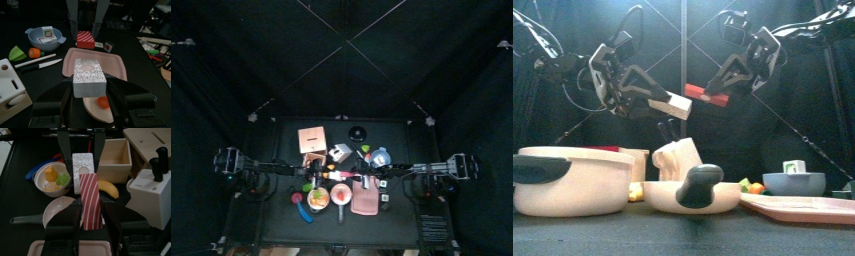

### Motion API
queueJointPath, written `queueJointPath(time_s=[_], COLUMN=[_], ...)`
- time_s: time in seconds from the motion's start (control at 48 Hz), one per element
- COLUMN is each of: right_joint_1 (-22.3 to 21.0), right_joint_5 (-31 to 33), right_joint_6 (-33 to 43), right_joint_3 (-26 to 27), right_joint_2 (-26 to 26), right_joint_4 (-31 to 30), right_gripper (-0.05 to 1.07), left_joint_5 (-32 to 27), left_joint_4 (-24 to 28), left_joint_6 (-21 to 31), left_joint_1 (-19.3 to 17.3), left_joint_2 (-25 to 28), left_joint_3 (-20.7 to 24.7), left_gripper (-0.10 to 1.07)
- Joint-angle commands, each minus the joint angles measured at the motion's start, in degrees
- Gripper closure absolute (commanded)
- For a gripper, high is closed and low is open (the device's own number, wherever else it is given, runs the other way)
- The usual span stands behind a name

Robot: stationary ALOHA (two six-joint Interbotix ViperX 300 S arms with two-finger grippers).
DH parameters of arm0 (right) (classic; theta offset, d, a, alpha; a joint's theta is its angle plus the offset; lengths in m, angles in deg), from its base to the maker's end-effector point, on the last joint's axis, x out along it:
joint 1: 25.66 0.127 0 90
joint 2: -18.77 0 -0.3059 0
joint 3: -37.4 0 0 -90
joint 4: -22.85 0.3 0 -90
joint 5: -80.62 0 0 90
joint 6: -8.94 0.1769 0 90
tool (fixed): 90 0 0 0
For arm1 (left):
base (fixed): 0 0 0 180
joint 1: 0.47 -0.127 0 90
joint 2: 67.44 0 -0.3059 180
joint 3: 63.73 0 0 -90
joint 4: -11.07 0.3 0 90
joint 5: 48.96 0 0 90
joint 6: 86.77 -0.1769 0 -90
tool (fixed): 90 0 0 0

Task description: Place rice near other rice block

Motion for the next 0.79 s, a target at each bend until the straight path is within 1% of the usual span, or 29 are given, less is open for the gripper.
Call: queueJointPath(time_s=[0.0, 0.062, 0.146, 0.333, 0.458, 0.583, 0.771], right_joint_1=[0.0, 0.1, 0.0, -0.3, -0.3, -0.3, -0.2], right_joint_5=[-0.2, -0.2, 0.0, 0.7, 2.0, 2.5, 2.8], right_joint_6=[-0.1, 0.0, 0.0, 0.3, 0.3, 0.2, 0.0], right_joint_3=[0.5, 0.3, 0.1, -0.5, -1.1, -1.3, -1.4], right_joint_2=[1.5, 1.5, 1.5, 1.4, 1.4, 1.4, 1.4], right_joint_4=[0.2, 0.1, 0.1, 0.3, 0.9, 1.8, 2.1], right_gripper=[0.55, 0.55, 0.55, 0.55, 0.55, 0.55, 0.55], left_joint_5=[0.6, 0.4, 0.3, 0.3, 0.1, -1.5, -4.5], left_joint_4=[-0.1, -0.1, 0.1, 0.0, -1.3, -3.0, -3.3], left_joint_6=[0.0, -0.1, -0.1, -0.1, 0.1, -0.1, 0.1], left_joint_1=[-0.1, -0.2, -0.5, -2.1, -3.6, -4.5, -5.7], left_joint_2=[-0.4, 0.4, 2.6, 7.0, 9.7, 12.0, 14.3], left_joint_3=[0.4, 0.5, 1.1, 3.5, 6.2, 8.3, 10.4], left_gripper=[0.26, 0.26, 0.26, 0.26, 0.26, 0.26, 0.25])
